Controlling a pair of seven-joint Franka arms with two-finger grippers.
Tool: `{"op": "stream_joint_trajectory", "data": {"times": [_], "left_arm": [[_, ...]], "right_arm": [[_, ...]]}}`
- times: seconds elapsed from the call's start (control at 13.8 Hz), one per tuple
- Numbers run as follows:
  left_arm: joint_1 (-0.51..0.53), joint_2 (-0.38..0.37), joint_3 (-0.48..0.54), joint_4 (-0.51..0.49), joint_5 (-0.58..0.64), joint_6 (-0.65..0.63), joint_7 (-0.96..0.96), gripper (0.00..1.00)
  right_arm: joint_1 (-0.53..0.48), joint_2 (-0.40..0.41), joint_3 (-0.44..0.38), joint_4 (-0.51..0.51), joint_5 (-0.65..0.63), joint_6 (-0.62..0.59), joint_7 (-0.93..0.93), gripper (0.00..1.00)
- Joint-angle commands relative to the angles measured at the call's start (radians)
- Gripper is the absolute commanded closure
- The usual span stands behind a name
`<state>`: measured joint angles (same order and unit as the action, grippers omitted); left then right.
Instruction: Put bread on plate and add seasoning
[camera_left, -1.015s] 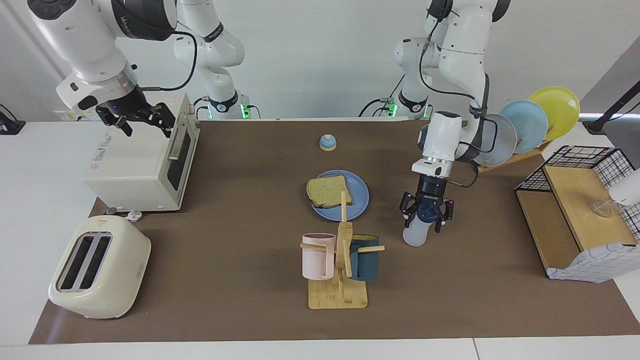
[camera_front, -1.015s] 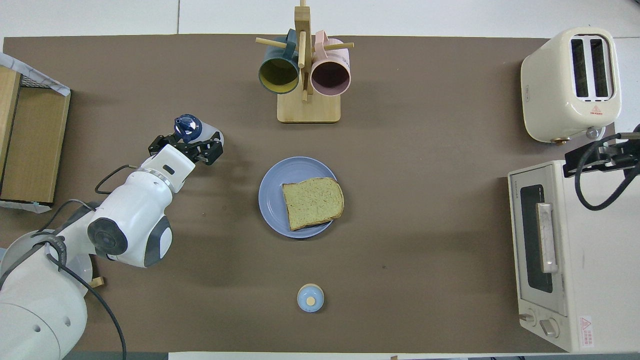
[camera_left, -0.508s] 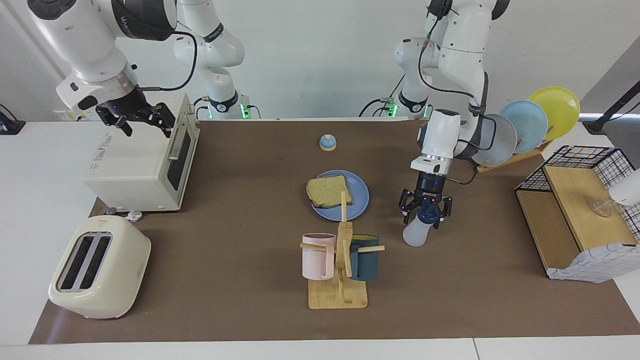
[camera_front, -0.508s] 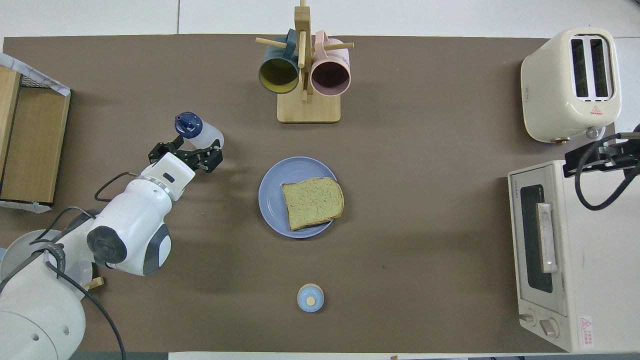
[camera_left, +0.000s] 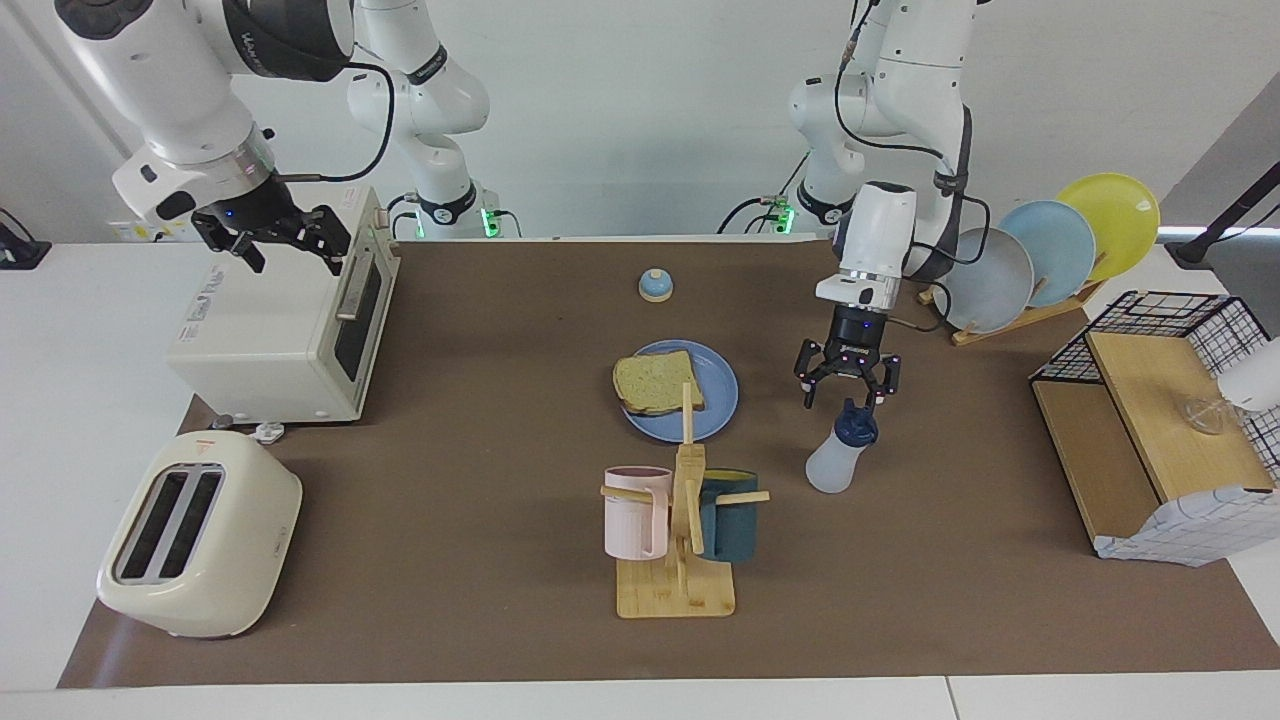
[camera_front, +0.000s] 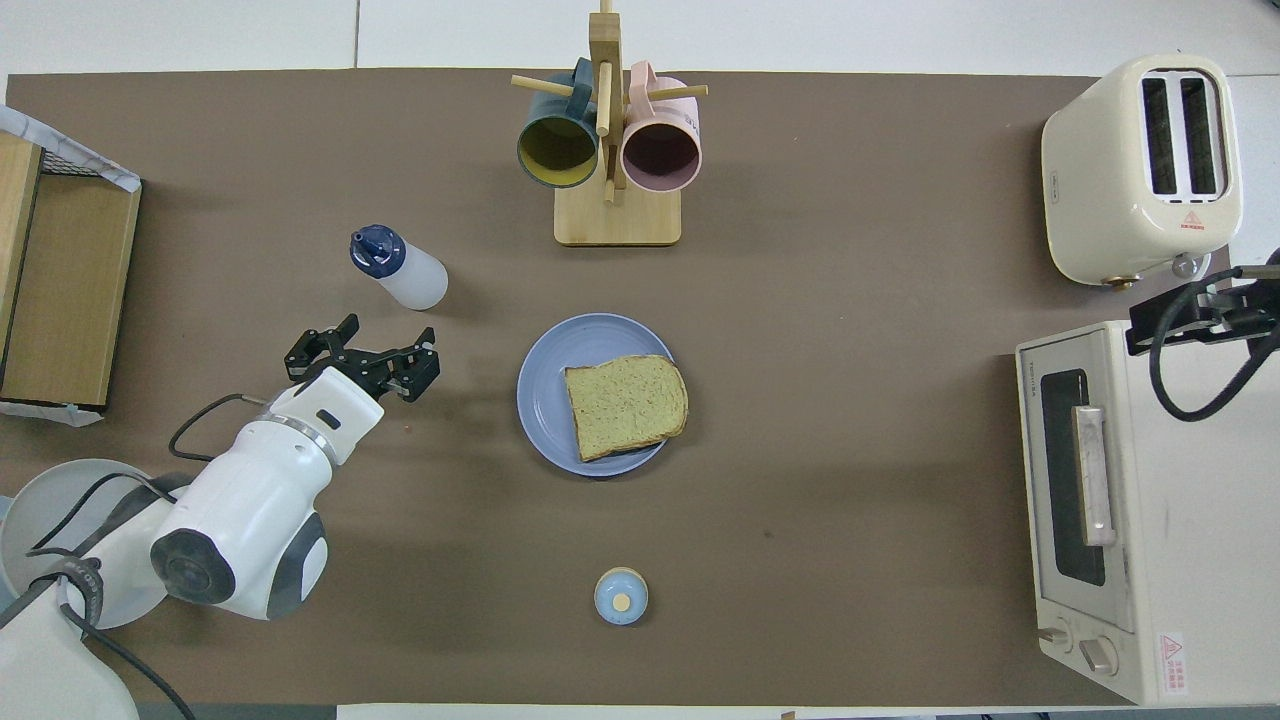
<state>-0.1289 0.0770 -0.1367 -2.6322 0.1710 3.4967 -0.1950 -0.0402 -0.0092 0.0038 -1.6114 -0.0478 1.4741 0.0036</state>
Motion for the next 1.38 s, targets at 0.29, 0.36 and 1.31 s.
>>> {"op": "stream_joint_trajectory", "data": {"times": [0.29, 0.36, 1.31], "left_arm": [[-0.178, -0.111, 0.006, -0.066, 0.007, -0.044, -0.159, 0.0], [-0.198, -0.124, 0.006, -0.06, 0.007, -0.073, -0.188, 0.0], [-0.238, -0.183, 0.012, 0.483, 0.005, -1.013, -0.241, 0.0]], "right_arm": [[-0.009, -0.018, 0.002, -0.022, 0.012, 0.017, -0.022, 0.0], [-0.009, -0.018, 0.002, -0.022, 0.012, 0.017, -0.022, 0.0], [-0.009, -0.018, 0.002, -0.022, 0.012, 0.017, -0.022, 0.0]]}}
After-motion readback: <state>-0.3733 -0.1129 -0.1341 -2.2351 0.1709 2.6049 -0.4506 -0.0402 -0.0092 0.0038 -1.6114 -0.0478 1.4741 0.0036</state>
